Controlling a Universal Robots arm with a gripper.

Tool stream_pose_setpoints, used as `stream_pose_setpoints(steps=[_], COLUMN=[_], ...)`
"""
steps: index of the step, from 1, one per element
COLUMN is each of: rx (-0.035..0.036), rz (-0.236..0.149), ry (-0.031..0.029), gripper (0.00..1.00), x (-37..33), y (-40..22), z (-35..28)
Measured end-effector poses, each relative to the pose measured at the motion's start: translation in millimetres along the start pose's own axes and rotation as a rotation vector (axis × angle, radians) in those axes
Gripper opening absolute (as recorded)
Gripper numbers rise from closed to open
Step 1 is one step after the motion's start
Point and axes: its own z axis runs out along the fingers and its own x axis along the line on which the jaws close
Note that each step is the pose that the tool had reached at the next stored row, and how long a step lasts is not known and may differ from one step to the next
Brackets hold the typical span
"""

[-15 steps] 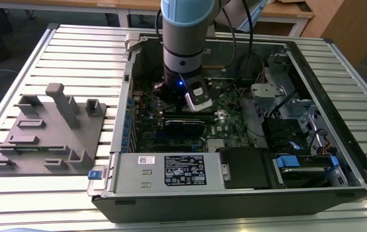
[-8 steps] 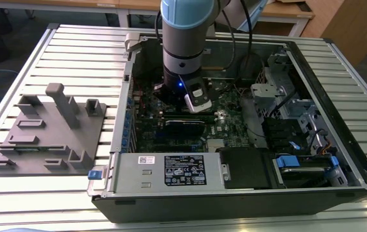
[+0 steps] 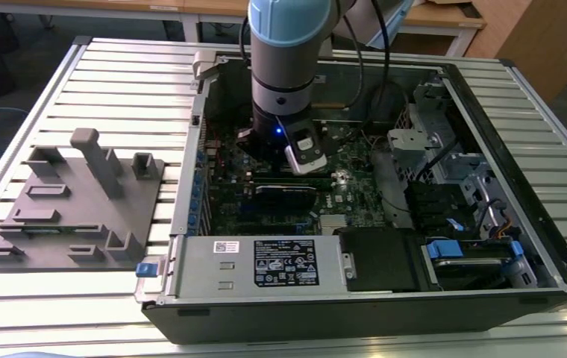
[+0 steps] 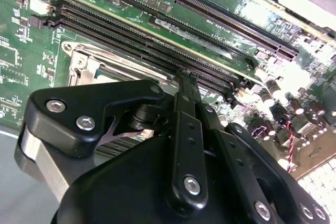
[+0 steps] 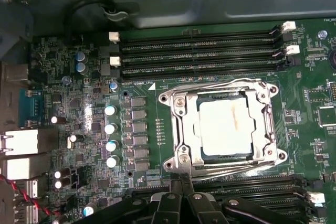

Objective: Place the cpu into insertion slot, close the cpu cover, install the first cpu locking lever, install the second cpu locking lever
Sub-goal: 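Install the second cpu locking lever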

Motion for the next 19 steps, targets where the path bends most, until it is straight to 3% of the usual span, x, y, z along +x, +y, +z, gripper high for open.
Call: stream_pose_setpoints(steps=[2, 10, 14, 19], rx=[-0.0024, -0.0271, -0.0339, -0.0347], rz=[0.000, 0.001, 0.001, 0.001], ry=[0.0004, 0.0023, 0.0035, 0.0034], gripper=[0.11, 0.11, 0.11, 0.11], x=[0.0, -0.2, -0.2, -0.3], y=[-0.6, -3.8, -4.7, -4.6], z=[0.7, 4.1, 4.4, 3.7])
